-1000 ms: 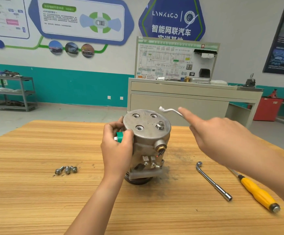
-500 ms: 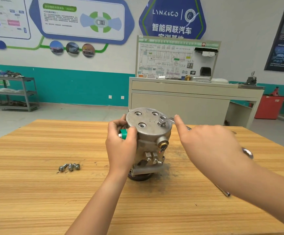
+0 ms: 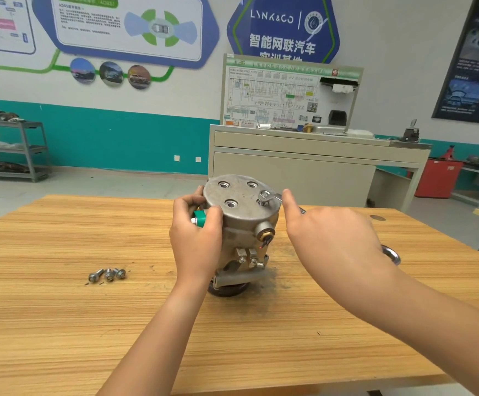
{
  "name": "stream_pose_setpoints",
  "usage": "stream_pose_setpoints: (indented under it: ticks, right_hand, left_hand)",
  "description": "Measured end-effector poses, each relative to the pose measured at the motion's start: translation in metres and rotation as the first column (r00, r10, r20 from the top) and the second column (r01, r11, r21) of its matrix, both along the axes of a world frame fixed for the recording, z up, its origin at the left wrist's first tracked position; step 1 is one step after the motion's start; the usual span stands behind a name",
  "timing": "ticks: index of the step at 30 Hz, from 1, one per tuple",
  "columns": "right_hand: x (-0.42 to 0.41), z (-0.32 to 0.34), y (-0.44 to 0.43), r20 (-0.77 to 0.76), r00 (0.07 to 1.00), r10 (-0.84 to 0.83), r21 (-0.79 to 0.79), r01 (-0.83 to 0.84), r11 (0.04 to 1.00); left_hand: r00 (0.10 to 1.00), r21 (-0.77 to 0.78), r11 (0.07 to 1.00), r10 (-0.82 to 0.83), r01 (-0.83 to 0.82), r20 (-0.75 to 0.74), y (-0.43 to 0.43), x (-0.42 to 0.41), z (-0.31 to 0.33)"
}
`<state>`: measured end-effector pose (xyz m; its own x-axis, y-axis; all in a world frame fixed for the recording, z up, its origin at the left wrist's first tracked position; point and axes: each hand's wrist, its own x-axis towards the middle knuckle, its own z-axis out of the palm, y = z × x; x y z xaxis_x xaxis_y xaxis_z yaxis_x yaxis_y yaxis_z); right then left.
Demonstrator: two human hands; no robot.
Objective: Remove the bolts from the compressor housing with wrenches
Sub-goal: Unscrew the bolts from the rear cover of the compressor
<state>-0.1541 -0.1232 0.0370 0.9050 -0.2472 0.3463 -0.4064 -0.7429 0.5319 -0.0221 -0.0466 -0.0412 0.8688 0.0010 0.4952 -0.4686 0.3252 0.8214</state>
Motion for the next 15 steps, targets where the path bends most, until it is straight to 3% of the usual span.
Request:
stream_pose_setpoints:
  ticks: [6,10,15]
  right_hand:
    - [-0.002,-0.01,-0.038,0.173,0.978,0.114,-0.092,-0.099,0.991]
    - [0.016,-0.023,-0.097,0.439,0.74,0.51,-0.278,-0.428,0.86]
    - [0.074,-0.01,-0.114,0.499,0.646,0.577,-0.242,-0.536,0.809]
  left_hand:
    - [1.0,0.008,1.0,-0.007,0.007,-0.007,0.007,0.006,-0.001]
    - [0.999,0.05,0.998,-0.041,0.041,-0.001,0.01,0.012,0.003]
    - [0.998,0.104,0.993,-0.055,0.053,0.017,0.014,0.017,0.006]
